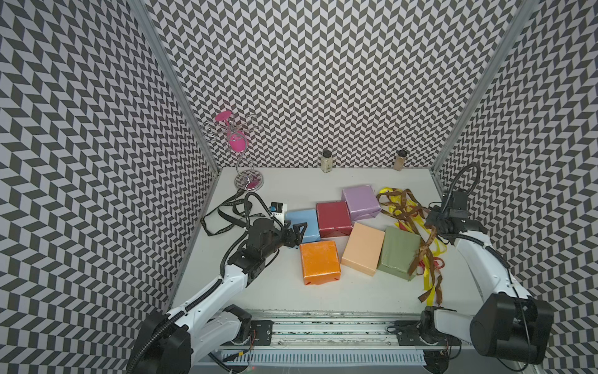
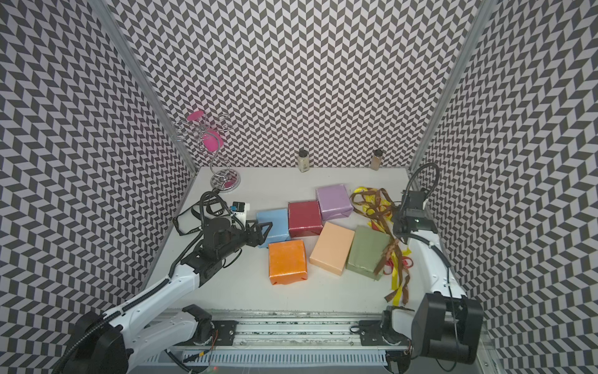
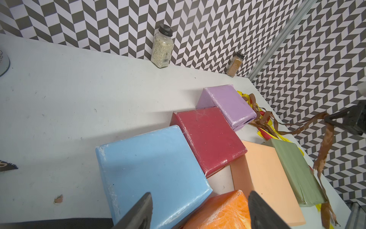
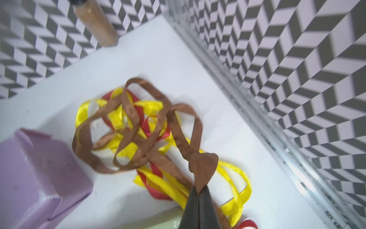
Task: Untie the ribbon bows on the gift boxes
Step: Place the ribbon at the center of the board.
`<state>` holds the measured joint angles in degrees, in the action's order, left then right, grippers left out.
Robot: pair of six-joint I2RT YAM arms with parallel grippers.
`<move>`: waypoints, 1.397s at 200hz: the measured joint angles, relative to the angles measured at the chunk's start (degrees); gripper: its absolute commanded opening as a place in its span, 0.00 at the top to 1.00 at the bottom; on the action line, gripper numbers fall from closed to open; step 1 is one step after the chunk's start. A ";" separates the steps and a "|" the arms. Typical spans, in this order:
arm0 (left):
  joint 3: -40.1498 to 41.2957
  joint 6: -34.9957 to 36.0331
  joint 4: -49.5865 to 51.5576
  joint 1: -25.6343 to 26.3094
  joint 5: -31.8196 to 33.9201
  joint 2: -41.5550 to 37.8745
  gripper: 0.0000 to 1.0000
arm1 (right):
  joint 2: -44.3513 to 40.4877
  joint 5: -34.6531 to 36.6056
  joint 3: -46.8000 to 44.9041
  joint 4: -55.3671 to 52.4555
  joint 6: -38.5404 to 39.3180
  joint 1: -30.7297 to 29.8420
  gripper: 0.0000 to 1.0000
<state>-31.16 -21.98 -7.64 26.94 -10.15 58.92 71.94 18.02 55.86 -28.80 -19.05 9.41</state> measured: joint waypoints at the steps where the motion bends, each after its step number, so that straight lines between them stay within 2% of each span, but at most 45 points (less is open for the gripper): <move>1: 0.00 0.00 0.00 0.02 0.00 0.00 0.24 | 0.07 0.15 0.11 0.04 0.00 0.04 1.00; 52: 0.00 0.00 0.02 0.96 0.46 0.00 0.24 | 5.77 3.58 -0.04 0.59 1.95 0.90 1.00; 62: 0.00 0.00 0.02 1.07 0.52 0.02 0.24 | 6.03 2.82 -1.14 0.90 1.90 0.90 0.91; 75: 0.00 0.00 0.02 1.16 0.66 0.09 0.24 | 6.05 1.16 -2.47 1.38 1.92 0.92 0.60; 83: 0.00 0.02 0.02 1.16 0.70 0.31 0.24 | 6.10 -0.28 -2.93 1.38 1.90 0.90 0.50; 137: -0.61 0.55 1.40 1.16 2.43 3.13 0.22 | 2.62 -7.80 -0.92 1.84 3.58 -2.45 0.21; 181: -2.19 3.19 2.40 0.42 6.58 4.79 0.20 | -3.10 -20.22 -0.04 9.53 6.75 -9.11 0.17; 216: 0.24 7.98 -2.38 -3.74 14.73 6.12 0.17 | -7.96 -27.98 -12.22 23.78 8.83 -10.95 0.13; 250: 3.10 11.82 -6.64 -10.97 17.16 10.29 0.17 | -9.05 -28.72 -25.62 39.26 10.36 -10.95 0.11; 279: 4.42 13.49 -12.09 -17.11 15.52 10.62 0.16 | -7.30 -24.90 -30.82 49.83 13.07 -10.95 0.10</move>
<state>-26.74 -8.49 -19.73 9.82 5.37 69.54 64.64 -6.87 25.04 21.04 -5.98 -1.54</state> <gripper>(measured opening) 0.838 0.896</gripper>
